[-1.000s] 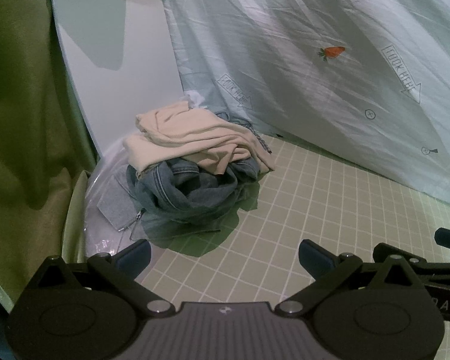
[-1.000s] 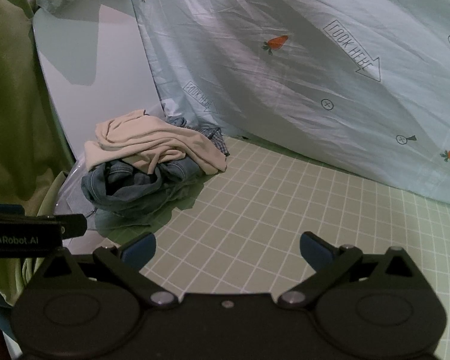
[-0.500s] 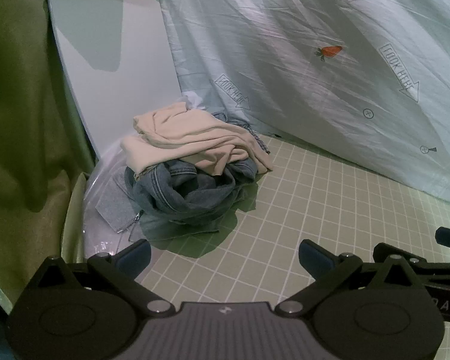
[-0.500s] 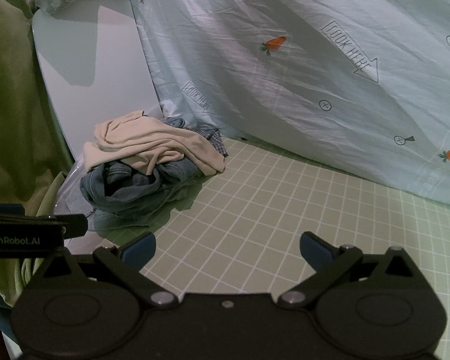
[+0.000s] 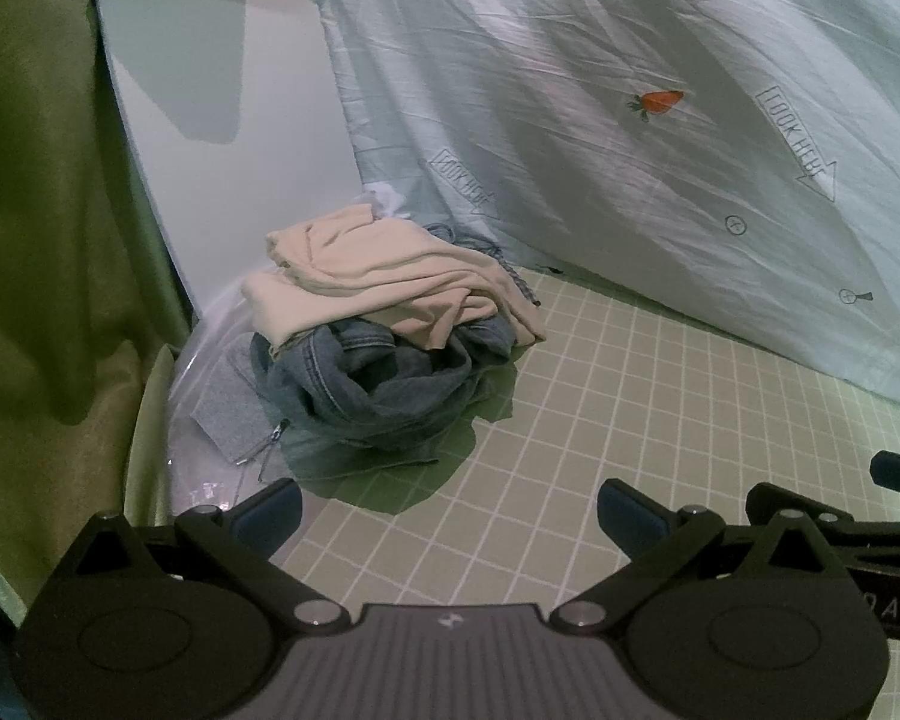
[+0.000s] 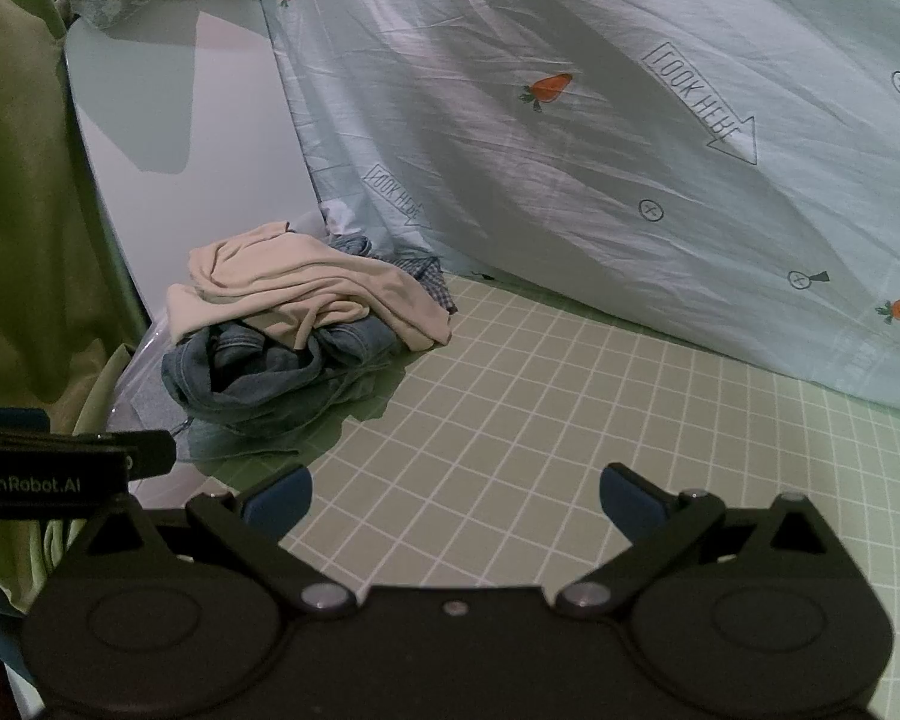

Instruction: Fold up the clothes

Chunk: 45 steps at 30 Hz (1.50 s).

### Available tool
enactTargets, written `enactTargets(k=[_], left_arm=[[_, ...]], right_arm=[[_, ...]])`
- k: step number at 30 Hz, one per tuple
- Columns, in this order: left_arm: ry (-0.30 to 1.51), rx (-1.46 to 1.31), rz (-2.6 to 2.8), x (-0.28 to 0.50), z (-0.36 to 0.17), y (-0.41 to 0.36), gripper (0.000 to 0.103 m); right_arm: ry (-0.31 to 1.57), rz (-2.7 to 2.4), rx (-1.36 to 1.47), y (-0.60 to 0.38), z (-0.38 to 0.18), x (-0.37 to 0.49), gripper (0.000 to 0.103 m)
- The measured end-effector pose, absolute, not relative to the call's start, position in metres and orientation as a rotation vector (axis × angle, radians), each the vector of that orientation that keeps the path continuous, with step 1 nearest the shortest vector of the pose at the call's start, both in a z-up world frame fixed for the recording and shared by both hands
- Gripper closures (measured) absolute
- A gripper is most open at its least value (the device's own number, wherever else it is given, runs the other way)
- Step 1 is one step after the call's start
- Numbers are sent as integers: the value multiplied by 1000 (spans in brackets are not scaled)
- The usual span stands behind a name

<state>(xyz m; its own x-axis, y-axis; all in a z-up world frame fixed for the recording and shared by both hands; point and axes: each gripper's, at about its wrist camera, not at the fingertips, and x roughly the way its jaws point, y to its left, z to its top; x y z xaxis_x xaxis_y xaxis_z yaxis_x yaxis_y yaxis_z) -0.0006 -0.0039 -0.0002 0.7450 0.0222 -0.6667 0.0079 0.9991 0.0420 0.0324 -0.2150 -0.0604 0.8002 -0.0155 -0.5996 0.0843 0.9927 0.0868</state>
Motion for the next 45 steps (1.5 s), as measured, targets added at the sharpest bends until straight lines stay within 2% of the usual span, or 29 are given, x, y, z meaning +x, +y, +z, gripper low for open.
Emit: enactTargets(k=[25, 38, 43, 45], left_arm=[[757, 22, 6, 14, -7, -2, 0], [819, -26, 76, 78, -15, 30, 1], [804, -43, 139, 128, -14, 58, 11], [799, -59, 164, 151, -16, 73, 18]], right_arm=[[675, -60, 106, -216, -65, 47, 0], [680, -24, 69, -208, -63, 126, 0], [659, -3, 45, -193, -65, 184, 6], [653, 8, 30, -184, -68, 211, 10]])
